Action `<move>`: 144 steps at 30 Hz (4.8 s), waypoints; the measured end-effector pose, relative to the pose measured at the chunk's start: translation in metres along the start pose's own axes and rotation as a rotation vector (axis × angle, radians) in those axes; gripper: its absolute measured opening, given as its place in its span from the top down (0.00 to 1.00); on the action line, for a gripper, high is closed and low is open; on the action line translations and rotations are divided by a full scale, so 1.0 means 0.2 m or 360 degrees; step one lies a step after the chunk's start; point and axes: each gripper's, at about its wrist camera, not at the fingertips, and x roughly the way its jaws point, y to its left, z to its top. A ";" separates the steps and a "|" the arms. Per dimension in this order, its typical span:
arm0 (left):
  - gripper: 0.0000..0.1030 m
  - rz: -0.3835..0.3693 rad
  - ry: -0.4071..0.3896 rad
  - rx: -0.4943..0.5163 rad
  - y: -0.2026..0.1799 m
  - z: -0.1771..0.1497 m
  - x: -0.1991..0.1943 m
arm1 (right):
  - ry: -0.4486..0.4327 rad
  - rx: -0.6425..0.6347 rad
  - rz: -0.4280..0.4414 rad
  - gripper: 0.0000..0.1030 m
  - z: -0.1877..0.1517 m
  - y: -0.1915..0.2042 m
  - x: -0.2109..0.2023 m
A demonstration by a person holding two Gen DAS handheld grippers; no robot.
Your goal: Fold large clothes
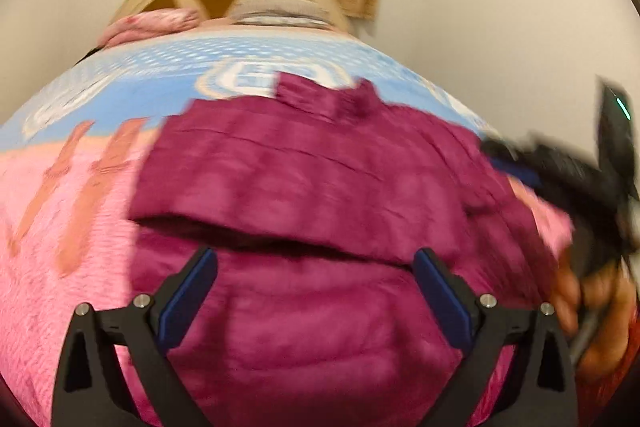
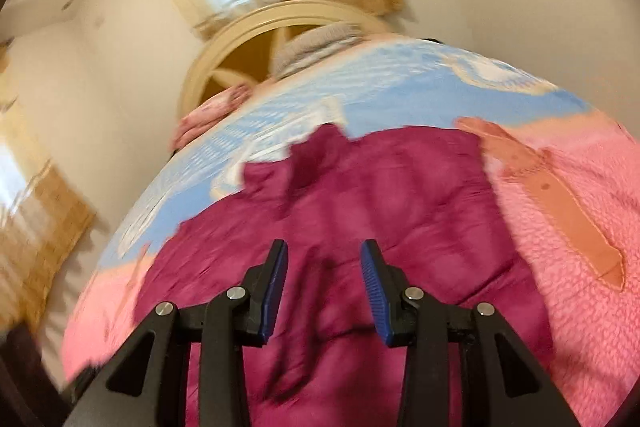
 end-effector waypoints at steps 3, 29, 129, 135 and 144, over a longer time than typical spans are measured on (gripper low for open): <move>0.04 0.0090 -0.0015 -0.0079 0.09 0.10 0.01 | 0.0191 -0.0202 0.0048 0.62 -0.10 0.17 0.09; 0.02 0.0419 0.0205 -0.0212 0.37 0.09 0.49 | 0.0450 -0.0482 -0.0259 0.60 -0.21 0.14 0.33; 0.90 0.0547 0.0363 0.0100 -0.19 0.89 1.13 | 0.0337 0.0139 -0.0069 0.89 0.41 -0.36 0.89; 0.91 0.0450 0.0358 -0.0354 0.11 0.70 0.94 | 0.0338 0.0134 -0.0072 0.89 0.41 -0.36 0.89; 0.22 0.0316 0.0284 -0.0134 -0.09 0.83 0.92 | 0.0334 0.0126 -0.0079 0.89 0.41 -0.36 0.89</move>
